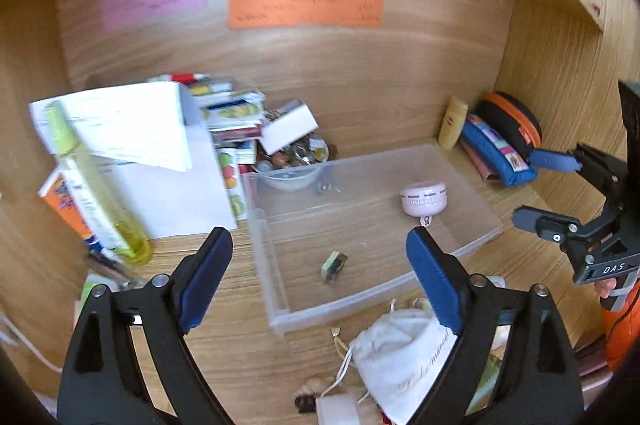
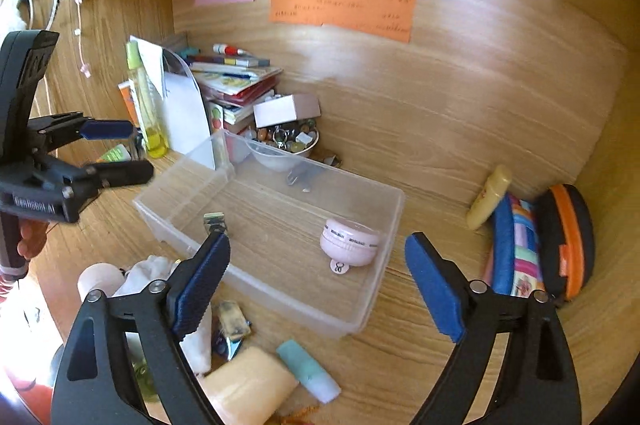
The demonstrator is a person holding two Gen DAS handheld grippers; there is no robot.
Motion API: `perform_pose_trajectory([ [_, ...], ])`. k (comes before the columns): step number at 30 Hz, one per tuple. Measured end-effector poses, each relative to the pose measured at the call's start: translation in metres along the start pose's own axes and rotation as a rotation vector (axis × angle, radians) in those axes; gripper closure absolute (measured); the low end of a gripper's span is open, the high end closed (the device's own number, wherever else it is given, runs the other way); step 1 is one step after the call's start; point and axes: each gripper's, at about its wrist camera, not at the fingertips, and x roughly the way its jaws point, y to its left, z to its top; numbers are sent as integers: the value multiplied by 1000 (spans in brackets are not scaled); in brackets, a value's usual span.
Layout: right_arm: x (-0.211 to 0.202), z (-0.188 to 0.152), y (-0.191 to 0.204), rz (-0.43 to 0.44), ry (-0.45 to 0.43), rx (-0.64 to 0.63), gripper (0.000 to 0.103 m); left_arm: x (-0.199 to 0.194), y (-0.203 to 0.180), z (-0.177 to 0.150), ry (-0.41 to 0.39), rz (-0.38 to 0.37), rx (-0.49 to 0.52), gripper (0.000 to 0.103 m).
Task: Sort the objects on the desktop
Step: 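Move both tools back toward the clutter beside the box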
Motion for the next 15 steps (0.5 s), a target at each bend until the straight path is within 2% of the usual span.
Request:
perform_pose_trajectory([
  [3, -16, -9, 3, -12, -18, -1, 12, -21, 5, -9, -46, 26, -19, 9],
  [7, -31, -24, 12, -23, -38, -24, 11, -40, 10, -25, -69, 36, -36, 8],
  [15, -39, -60, 42, 17, -34, -38, 8, -52, 11, -67, -34, 77, -30, 8],
])
